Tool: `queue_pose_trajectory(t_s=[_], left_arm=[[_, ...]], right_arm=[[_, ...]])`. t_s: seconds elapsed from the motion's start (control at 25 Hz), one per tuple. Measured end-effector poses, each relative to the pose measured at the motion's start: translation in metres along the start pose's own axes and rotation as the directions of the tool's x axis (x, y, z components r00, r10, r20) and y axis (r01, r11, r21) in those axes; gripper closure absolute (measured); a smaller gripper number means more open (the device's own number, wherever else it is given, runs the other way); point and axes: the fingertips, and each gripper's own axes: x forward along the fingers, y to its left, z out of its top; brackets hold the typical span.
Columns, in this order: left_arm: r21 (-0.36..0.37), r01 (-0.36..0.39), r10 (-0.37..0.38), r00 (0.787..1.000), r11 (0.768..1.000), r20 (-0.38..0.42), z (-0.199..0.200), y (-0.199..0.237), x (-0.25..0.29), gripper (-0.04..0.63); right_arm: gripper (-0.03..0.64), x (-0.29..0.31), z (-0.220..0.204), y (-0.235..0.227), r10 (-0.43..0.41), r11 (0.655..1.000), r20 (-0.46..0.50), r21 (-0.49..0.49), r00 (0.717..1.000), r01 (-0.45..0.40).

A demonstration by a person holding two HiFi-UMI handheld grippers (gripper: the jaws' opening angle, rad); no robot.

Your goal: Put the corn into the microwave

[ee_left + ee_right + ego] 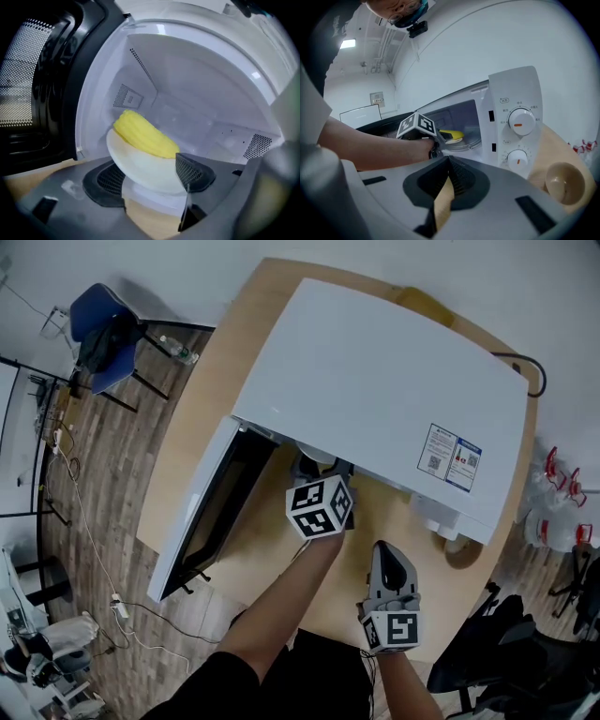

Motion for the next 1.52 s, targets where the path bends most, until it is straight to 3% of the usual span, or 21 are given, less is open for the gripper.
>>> queue_pose_trajectory(t_s=[0.48, 0.72, 0.96, 1.12, 1.24, 1.4, 1.52], left_arm=[[0.162, -0.032, 0.046, 0.996, 0.986, -0.08, -0.016, -0.002, 0.002, 0.262], [0.189, -0.007, 0.029, 0.994, 0.982, -0.11, -0.016, -0.003, 0.003, 0.256], [0.325, 0.011, 0.031, 0.992, 0.946, -0.125, -0.009, -0.005, 0.005, 0.25], [0.234, 0.041, 0.0, 0.985, 0.971, -0.172, -0.012, 0.002, 0.012, 0.247], [0.201, 0.056, -0.019, 0.983, 0.978, -0.18, -0.012, 0.004, 0.013, 0.242], [0.222, 0.057, -0.015, 0.982, 0.973, -0.187, -0.011, 0.006, 0.011, 0.242], [0.286, 0.058, -0.011, 0.987, 0.956, -0.163, -0.009, 0.008, 0.006, 0.241]], right_arm=[[0.557, -0.012, 0.0, -0.001, -0.012, 1.0, 0.007, 0.005, 1.0, 0.012], [0.557, -0.02, 0.0, -0.003, -0.019, 1.0, 0.001, -0.001, 1.0, 0.019], [0.557, -0.028, 0.003, -0.006, -0.028, 1.0, 0.002, -0.002, 1.0, 0.028], [0.557, -0.031, 0.005, -0.013, -0.043, 0.999, 0.008, 0.009, 0.999, 0.043], [0.557, -0.032, 0.005, -0.017, -0.052, 0.999, 0.011, 0.015, 0.999, 0.051], [0.557, -0.035, 0.001, -0.019, -0.056, 0.998, 0.003, 0.015, 0.998, 0.056], [0.557, -0.036, 0.0, -0.019, -0.055, 0.998, 0.001, 0.013, 0.998, 0.055]])
